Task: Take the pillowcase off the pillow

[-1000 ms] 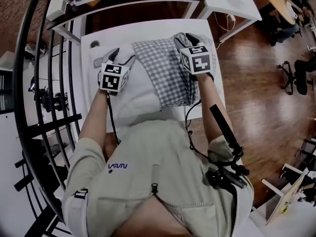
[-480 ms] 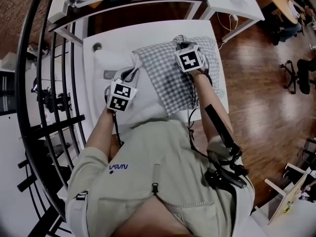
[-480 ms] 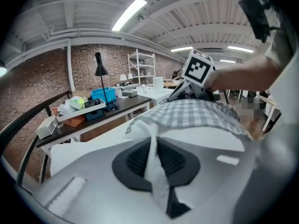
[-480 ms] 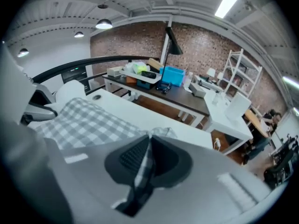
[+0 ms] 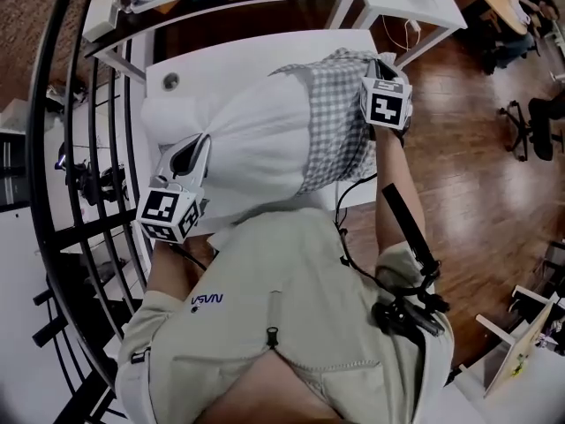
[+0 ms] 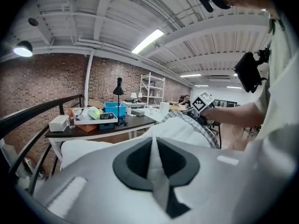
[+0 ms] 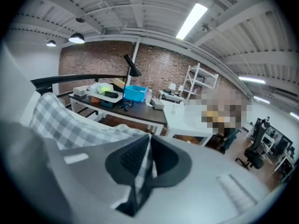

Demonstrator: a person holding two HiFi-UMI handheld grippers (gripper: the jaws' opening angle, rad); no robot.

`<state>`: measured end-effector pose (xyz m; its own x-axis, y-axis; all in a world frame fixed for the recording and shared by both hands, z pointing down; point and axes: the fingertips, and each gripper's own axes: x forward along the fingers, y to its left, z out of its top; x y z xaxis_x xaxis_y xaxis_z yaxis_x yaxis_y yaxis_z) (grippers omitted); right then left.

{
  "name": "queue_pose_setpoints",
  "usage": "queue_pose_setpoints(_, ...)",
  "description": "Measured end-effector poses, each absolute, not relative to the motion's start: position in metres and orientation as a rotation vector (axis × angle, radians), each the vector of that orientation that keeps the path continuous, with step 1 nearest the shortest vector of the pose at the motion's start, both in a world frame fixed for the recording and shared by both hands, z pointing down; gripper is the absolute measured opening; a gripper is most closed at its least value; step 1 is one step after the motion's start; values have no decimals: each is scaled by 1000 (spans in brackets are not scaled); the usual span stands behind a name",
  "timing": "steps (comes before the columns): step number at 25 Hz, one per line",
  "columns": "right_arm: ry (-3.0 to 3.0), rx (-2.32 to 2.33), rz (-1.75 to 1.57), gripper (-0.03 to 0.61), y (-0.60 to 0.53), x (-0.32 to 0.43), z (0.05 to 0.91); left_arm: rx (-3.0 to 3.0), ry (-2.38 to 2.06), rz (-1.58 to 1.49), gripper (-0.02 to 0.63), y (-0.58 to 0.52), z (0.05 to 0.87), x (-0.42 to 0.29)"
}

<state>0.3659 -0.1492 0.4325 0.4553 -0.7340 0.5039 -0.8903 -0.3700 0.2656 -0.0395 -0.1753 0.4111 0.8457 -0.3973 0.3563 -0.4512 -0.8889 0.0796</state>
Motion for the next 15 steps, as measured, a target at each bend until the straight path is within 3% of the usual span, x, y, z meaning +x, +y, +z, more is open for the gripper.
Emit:
queue_pose_setpoints(12,-1430,2219,638,21,-137,372,515,2816,-813,696,43,-247,509,-7)
queue_pose_setpoints(15,-1604,2245,611,127,-140,361,492,2913,-900,631,129,-259,486,-1)
